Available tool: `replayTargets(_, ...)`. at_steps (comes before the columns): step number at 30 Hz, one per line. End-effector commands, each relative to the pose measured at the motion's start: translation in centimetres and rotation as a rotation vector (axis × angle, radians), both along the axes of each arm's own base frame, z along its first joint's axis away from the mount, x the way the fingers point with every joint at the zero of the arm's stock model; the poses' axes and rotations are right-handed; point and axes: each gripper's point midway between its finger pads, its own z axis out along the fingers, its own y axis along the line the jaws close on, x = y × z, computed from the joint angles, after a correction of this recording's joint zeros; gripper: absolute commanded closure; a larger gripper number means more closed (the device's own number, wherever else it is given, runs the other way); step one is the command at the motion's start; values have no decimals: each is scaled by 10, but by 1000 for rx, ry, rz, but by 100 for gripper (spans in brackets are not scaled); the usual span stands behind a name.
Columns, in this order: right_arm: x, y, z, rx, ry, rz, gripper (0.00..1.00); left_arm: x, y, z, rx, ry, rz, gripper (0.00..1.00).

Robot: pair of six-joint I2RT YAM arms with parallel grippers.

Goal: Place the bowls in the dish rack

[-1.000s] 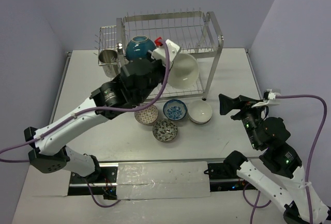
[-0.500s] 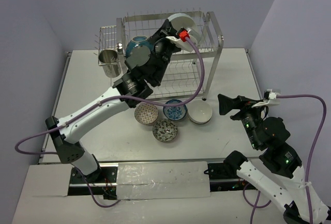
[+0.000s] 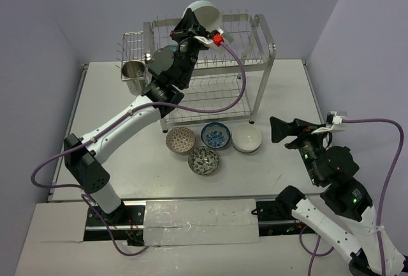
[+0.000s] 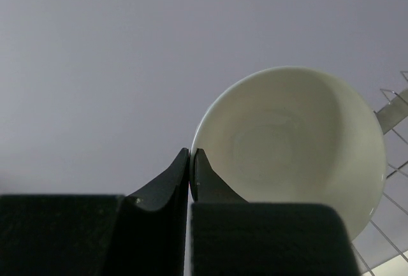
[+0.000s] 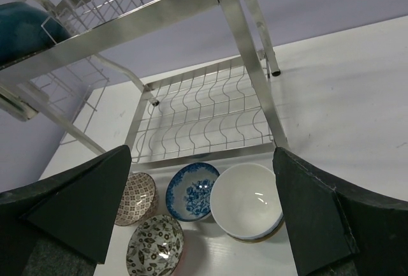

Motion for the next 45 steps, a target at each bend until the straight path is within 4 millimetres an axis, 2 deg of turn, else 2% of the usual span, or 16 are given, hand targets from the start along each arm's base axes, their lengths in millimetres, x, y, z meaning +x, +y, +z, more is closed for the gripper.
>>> replayTargets(1,-3,-8,1,3,-19,-25,0,-11,-8,18,13,-125,-59,100)
replayTargets(6,-4,-9,-2,-3,-20,-24,0,-1,-7,-1,56,-120,-40,100)
replayTargets(9,-4,-5,-2,-18,-19,-6,0,4,-9,-21,93,-102,-21,100)
replayTargets(15,-3,1,-8,-21,-4,21,0,5,-10,-46,134,-83,2,100)
replayTargets(23,-4,-1,-9,-15,-7,16,0,-13,-14,-66,202,-95,30,100)
replayTargets(27,-4,0,-11,-18,-3,16,0,-22,-19,-84,237,-95,37,100)
replayTargets(34,-3,2,-9,-14,-7,24,0,-35,-25,-99,272,-89,61,100)
replayTargets(45,-2,5,-12,-16,3,35,0,-62,-29,-128,283,-90,95,91)
